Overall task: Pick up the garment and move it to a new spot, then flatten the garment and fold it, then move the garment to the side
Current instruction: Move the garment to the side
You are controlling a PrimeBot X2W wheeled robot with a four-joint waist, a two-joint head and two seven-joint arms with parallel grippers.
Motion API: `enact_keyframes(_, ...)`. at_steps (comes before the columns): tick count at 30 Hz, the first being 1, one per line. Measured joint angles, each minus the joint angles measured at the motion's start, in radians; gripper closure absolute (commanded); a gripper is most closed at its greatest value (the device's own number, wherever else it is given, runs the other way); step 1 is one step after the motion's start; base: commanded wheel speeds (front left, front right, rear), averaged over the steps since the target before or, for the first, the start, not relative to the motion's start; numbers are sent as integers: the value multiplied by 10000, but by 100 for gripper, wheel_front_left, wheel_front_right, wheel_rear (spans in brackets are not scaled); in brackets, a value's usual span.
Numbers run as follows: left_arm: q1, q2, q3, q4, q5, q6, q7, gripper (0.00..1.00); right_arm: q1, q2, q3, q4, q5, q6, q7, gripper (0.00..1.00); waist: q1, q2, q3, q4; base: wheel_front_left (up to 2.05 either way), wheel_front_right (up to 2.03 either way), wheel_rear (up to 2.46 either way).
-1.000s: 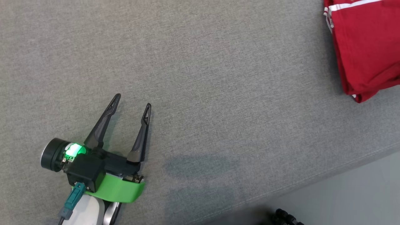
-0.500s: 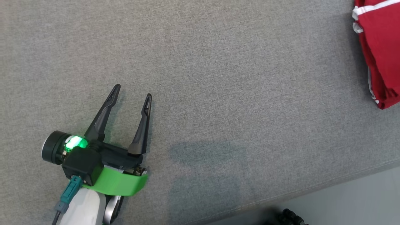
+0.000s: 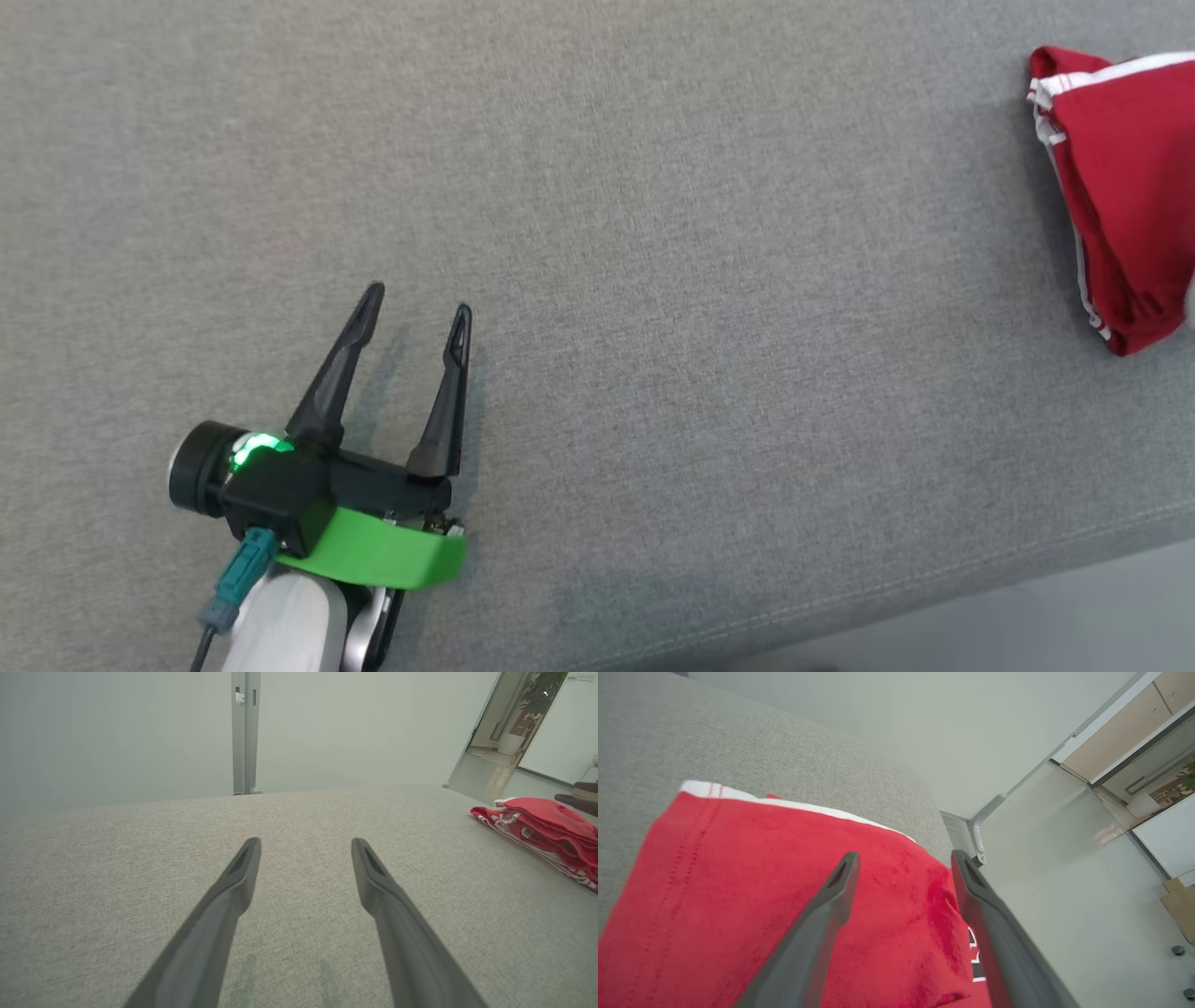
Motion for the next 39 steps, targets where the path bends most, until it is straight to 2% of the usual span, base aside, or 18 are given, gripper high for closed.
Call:
enact_keyframes(3, 265, -261, 295, 558, 46, 94, 0, 0, 902, 832, -426, -920, -13, 0, -2, 0, 0, 0, -429, 128, 0, 0, 0)
enact_keyframes(8, 569, -495, 625, 1565, -12, 566, 2, 0, 2280, 1737, -282, -2140, 228, 0, -2, 0, 0, 0, -1212, 397, 0, 0, 0)
enact_keyframes(11, 803, -548, 715, 2082, -341, 669, 2, 0, 3041, 2320, -84, -2796, 477, 0, 0, 0, 0, 0, -1693, 586, 0, 0, 0)
enact_keyframes(16, 1115, -560, 848, 2268, -809, 961, 2, 0, 4334, 3269, 8, -3722, 610, 0, 0, 0, -1, 0, -2501, 923, 0, 0, 0)
enact_keyframes(21, 1505, -566, 886, 2155, -686, 1122, 0, 0, 5416, 4004, 69, -5003, 529, 0, 0, 0, -1, 0, -3264, 1243, 0, 0, 0)
enact_keyframes(30, 2660, -577, 1302, 1166, -341, 980, 0, 0, 7679, 4554, -215, -8067, 167, 0, -2, 0, -1, 0, -4376, 1759, 0, 0, 0)
enact_keyframes(39, 3402, -577, 1365, 1340, -134, 836, 0, 0, 8777, 4777, -445, -8351, 115, -2, -2, 0, -1, 0, -5011, 2140, 0, 0, 0)
